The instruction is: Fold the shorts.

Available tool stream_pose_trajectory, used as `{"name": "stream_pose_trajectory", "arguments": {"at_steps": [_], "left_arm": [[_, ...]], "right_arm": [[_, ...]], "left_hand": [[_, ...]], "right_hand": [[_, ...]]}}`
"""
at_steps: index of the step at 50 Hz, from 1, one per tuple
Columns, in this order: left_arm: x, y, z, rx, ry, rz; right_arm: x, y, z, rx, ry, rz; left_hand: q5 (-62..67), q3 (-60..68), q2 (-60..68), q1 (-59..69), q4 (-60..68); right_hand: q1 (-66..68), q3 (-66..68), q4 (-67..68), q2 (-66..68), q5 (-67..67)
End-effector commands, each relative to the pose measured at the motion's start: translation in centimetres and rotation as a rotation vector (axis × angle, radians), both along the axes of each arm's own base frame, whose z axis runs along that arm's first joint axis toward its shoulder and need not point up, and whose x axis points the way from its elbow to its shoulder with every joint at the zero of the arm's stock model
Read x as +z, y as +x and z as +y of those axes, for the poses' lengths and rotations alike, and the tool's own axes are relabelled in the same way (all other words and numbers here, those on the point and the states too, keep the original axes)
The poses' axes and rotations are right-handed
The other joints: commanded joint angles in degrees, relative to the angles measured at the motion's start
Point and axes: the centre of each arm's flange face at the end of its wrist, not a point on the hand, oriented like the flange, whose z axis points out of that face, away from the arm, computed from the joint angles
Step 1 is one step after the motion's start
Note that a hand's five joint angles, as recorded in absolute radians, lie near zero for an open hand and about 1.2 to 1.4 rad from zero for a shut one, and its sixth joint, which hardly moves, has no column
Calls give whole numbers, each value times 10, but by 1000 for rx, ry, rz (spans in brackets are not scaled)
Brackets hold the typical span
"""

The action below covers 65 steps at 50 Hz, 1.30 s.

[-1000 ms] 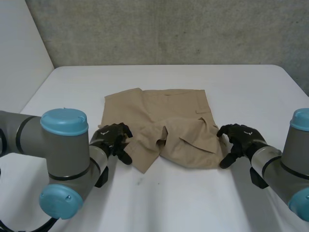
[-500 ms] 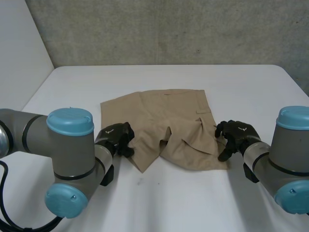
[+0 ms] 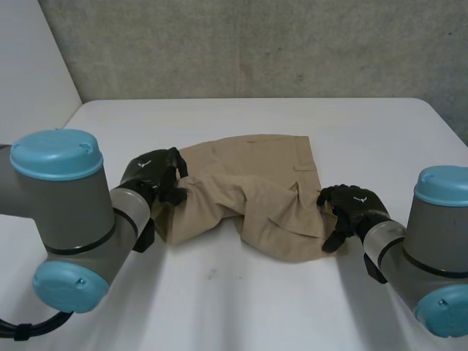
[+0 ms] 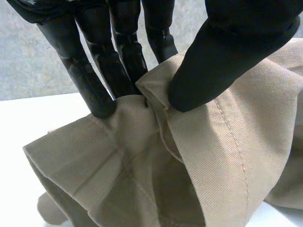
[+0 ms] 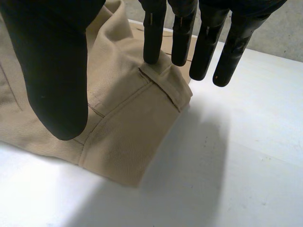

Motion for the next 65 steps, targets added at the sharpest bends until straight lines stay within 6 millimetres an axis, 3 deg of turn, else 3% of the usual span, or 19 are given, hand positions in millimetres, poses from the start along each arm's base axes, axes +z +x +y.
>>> {"name": "stream_pose_trajectory", "arguments": {"at_steps": [1, 8, 12, 16, 17, 19, 23, 25, 28, 33, 40, 45, 50, 55, 57, 60, 62, 63, 65], "left_arm": [[-2, 6, -5, 5, -19, -59], [-1, 11, -12, 27, -20, -56], [-2, 14, -15, 37, -18, -58], [-2, 16, -15, 42, -15, -60], [-3, 16, -14, 42, -12, -61], [-2, 17, -15, 43, -11, -63], [6, 19, -11, 38, -19, -65], [21, 22, -5, 30, -38, -63], [42, 27, 6, 15, -71, -104], [75, 43, 30, -11, -173, -243], [90, 58, 54, -47, -254, -395], [67, 62, 75, -150, -191, -472], [48, 62, 80, -185, -128, -484], [15, 57, 66, -211, -15, -525], [12, 51, 54, -212, -15, -525], [18, 42, 32, -198, -61, -513], [26, 36, 18, -187, -105, -499], [39, 29, 3, -172, -165, -481], [57, 21, -12, -150, -239, -456]], "right_arm": [[-5, 5, 5, 38, -12, 38], [-10, 13, 8, 88, -59, 87], [-14, 15, 4, 91, -74, 104], [-18, 16, 1, 93, -78, 117], [-19, 16, -1, 95, -81, 123], [-17, 15, -3, 92, -89, 130], [4, 13, -7, 88, -155, 129], [14, 12, -8, 85, -184, 124], [82, 12, 0, 114, -377, 154], [131, 2, 18, 154, -451, 292], [149, -9, 35, 188, -413, 393], [143, -15, 57, 278, -309, 509], [131, -11, 67, 360, -272, 491], [119, -7, 66, 401, -262, 466], [95, 0, 50, 413, -212, 460], [83, 7, 36, 410, -213, 447], [89, 12, 25, 395, -257, 440], [112, 16, 7, 342, -367, 417], [133, 20, -8, 293, -462, 384]], "left_hand": [[135, 126, 121, 171, 113], [135, 126, 121, 171, 113], [135, 126, 121, 171, 113], [135, 126, 121, 171, 113], [135, 126, 121, 171, 113], [135, 126, 121, 171, 113], [135, 126, 121, 171, 113], [135, 126, 121, 171, 113], [135, 126, 121, 171, 113], [135, 126, 121, 171, 113], [135, 126, 121, 171, 113], [135, 126, 121, 171, 113], [135, 126, 121, 171, 113], [135, 126, 121, 171, 113], [135, 126, 121, 171, 113], [135, 126, 121, 171, 113], [135, 126, 121, 171, 113], [135, 126, 121, 171, 113], [135, 126, 121, 171, 113]], "right_hand": [[40, 14, 21, 9, 16], [60, 34, 41, 29, 36], [154, 128, 135, 123, 130], [421, 395, 402, 390, 397], [584, 558, 565, 554, 560], [586, 560, 567, 555, 562], [586, 560, 567, 555, 562], [586, 560, 567, 555, 562], [586, 560, 567, 555, 562], [586, 560, 567, 555, 562], [586, 560, 567, 555, 562], [586, 560, 567, 555, 562], [586, 560, 567, 555, 562], [586, 560, 567, 555, 562], [586, 560, 567, 555, 562], [586, 560, 567, 555, 562], [586, 560, 567, 555, 562], [586, 560, 567, 555, 562], [586, 560, 567, 555, 562]]}}
